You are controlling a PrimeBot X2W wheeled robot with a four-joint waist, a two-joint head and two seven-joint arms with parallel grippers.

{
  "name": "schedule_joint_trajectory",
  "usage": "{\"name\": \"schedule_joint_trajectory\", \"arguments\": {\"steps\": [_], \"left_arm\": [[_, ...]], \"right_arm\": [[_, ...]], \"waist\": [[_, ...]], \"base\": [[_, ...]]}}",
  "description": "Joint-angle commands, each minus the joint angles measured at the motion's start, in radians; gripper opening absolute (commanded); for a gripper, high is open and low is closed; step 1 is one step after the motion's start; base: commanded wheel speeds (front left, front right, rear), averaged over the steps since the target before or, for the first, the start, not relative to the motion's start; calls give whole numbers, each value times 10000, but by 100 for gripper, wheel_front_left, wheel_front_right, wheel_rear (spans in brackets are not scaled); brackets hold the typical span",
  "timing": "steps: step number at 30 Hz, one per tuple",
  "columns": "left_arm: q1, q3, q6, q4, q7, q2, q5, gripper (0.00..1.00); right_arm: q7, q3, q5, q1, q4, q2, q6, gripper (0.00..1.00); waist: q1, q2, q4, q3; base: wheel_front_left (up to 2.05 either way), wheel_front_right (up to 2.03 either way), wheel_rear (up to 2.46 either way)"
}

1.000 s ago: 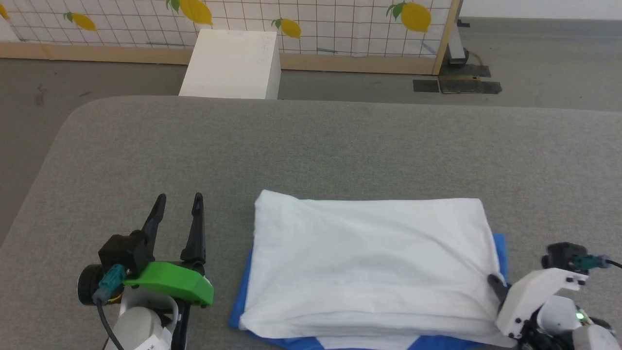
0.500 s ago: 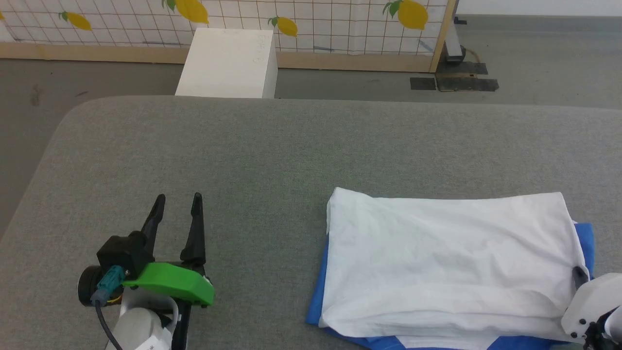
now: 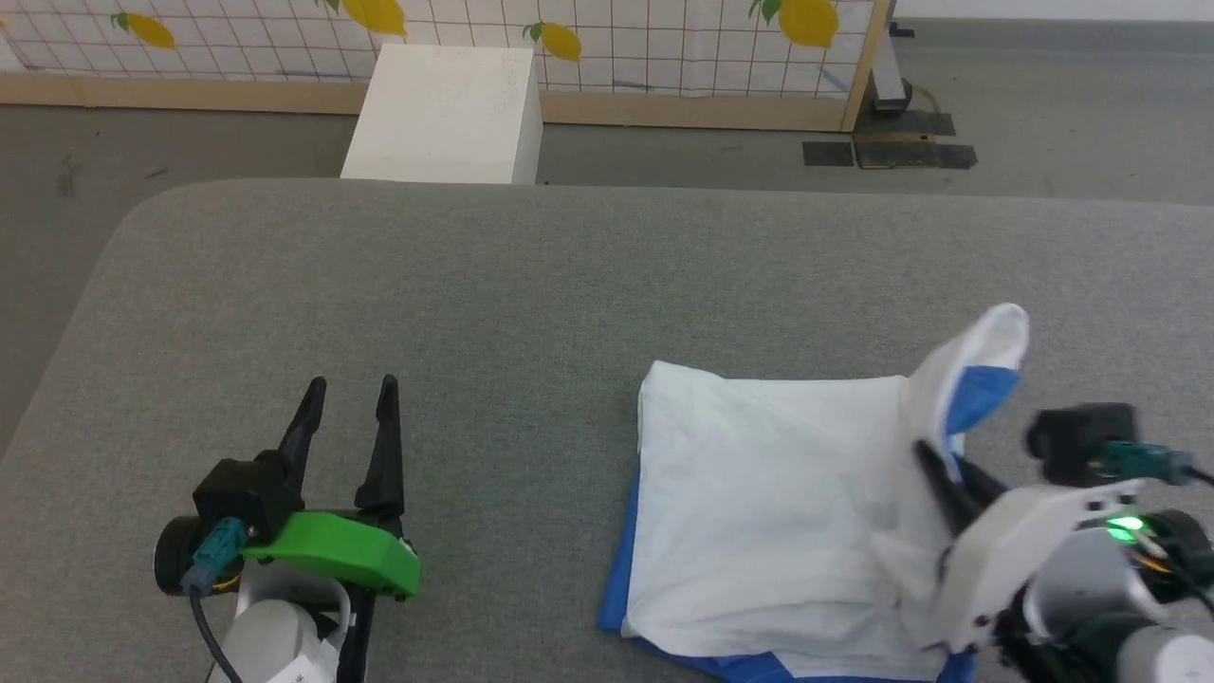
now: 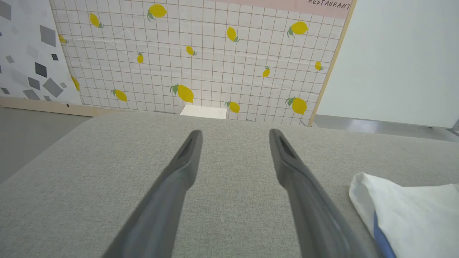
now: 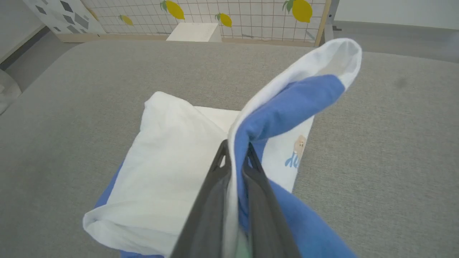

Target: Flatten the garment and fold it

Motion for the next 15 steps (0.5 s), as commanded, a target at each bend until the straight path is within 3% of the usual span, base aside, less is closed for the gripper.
{"name": "schedule_joint_trajectory", "arguments": {"steps": [1,9,15], "left_arm": [[-77,-2,-71,-26,-45,-69,142,100],[-389,-205,-153,55,-45,-200,178,100],[-583,-202,-203,80,-45,-300,185,100]], "right_arm": [[112,454,-31,-89,-126,-5,-13,0],[214,2929,-605,-1281,1105,-5,-13,0],[21,4261,-701,-2485,3327,-5,-13,0]], "waist": [[0,-1,55,64],[0,-1,459,385],[0,-1,765,761]], "base": [[0,0,0],[0,0,0],[0,0,0]]}}
